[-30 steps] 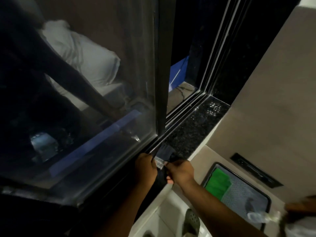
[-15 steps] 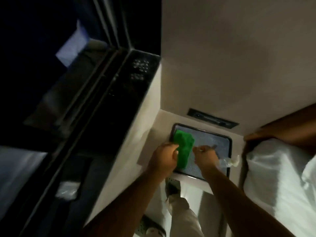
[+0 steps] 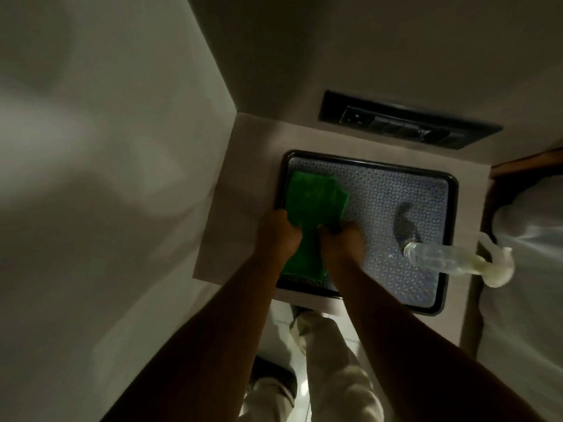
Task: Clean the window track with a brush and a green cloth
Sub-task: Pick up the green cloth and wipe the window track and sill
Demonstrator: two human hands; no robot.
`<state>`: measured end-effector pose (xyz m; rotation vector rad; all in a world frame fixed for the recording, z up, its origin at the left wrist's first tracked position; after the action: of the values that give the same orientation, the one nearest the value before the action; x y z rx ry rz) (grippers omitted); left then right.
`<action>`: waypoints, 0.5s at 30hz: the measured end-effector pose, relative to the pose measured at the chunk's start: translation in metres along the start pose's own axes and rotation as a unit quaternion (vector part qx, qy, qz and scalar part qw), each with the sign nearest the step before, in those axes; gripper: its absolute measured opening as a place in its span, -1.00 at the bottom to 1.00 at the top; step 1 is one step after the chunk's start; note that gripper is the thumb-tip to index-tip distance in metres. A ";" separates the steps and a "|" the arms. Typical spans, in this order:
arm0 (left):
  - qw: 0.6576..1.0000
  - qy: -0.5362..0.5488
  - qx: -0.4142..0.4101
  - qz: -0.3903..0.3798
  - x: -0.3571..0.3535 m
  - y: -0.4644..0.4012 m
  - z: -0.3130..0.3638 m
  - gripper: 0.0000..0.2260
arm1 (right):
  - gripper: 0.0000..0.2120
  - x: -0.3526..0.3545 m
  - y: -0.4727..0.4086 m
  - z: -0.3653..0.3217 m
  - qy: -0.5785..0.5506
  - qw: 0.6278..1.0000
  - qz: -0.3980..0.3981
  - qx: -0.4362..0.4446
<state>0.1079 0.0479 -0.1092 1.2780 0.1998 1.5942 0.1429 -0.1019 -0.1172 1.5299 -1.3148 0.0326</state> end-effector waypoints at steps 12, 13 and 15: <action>0.960 0.263 0.086 -0.048 0.011 0.051 -0.019 -0.59 | -0.88 0.028 0.058 -0.034 -0.223 0.970 -0.093 0.029; 0.941 0.311 0.112 -0.070 0.018 0.067 -0.018 -0.48 | -0.88 0.041 0.072 -0.041 -0.225 0.968 -0.105 0.037; 0.876 0.437 0.169 -0.112 0.041 0.104 -0.013 -0.35 | -0.86 0.070 0.109 -0.064 -0.244 0.957 -0.145 0.053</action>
<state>0.0398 0.0388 -0.0200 0.6422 1.1911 1.8778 0.1277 -0.0866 0.0261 1.8853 -1.4663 -0.4983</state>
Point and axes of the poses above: each hand's wrist, its own y-axis away from the middle knuckle, its own x-axis out of the back of the hand, z = x × y, the point moved 6 cm from there along -y, towards the middle knuckle, and after that the axes turned 1 degree about y, right-handed, at the moved point
